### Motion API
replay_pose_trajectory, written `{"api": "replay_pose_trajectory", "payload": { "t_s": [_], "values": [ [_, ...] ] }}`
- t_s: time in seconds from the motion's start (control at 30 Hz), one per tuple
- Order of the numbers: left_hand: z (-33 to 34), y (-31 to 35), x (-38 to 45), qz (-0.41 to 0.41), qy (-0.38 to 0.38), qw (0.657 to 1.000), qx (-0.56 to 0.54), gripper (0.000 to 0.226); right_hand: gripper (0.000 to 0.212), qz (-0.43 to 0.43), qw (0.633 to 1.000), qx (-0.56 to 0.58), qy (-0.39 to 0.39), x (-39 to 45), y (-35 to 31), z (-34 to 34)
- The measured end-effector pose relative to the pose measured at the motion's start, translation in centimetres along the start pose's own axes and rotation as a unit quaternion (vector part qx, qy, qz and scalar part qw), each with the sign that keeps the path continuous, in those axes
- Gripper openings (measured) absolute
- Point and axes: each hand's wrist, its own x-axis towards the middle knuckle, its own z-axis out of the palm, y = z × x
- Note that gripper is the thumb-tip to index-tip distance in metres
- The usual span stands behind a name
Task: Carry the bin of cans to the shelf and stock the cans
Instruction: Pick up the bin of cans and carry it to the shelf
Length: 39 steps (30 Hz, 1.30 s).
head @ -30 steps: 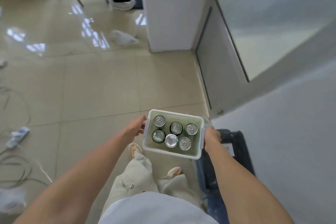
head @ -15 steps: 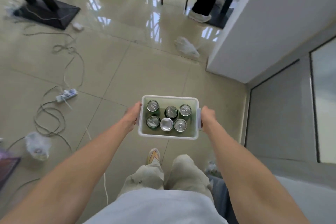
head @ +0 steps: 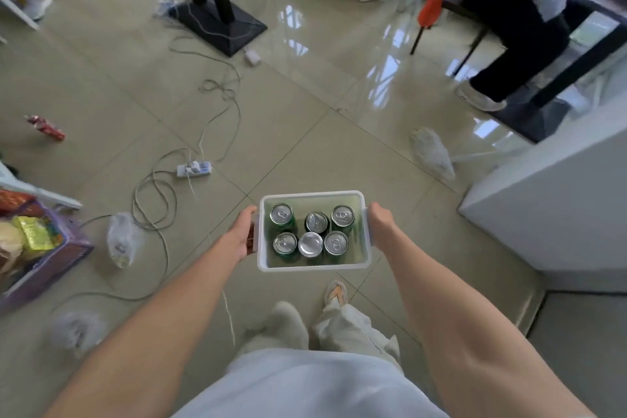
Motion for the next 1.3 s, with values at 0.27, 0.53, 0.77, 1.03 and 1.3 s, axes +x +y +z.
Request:
{"api": "replay_pose_trajectory", "payload": {
  "t_s": [0.27,0.53,0.77,1.03,1.3],
  "values": [
    [-4.6,10.3,4.6,-0.021,0.026,0.994,-0.105,0.048,0.047,-0.037,0.993,-0.1,-0.049,4.1,-15.0,8.0],
    [-11.7,21.0,11.0,0.0,0.014,0.991,-0.132,0.036,0.055,-0.076,0.987,-0.129,-0.054,6.0,-28.4,18.8],
    [-16.9,30.7,14.8,0.019,0.044,0.986,-0.162,0.038,0.057,-0.108,0.981,-0.152,-0.052,7.1,-38.7,26.6],
    [-21.0,40.0,21.4,-0.003,0.091,0.971,-0.22,0.031,0.038,-0.121,0.968,-0.196,-0.096,12.4,-49.9,36.0],
    [-24.9,48.8,26.9,-0.026,0.142,0.956,-0.256,0.03,0.051,-0.149,0.955,-0.244,-0.076,16.9,-60.9,44.7]
  ]
}}
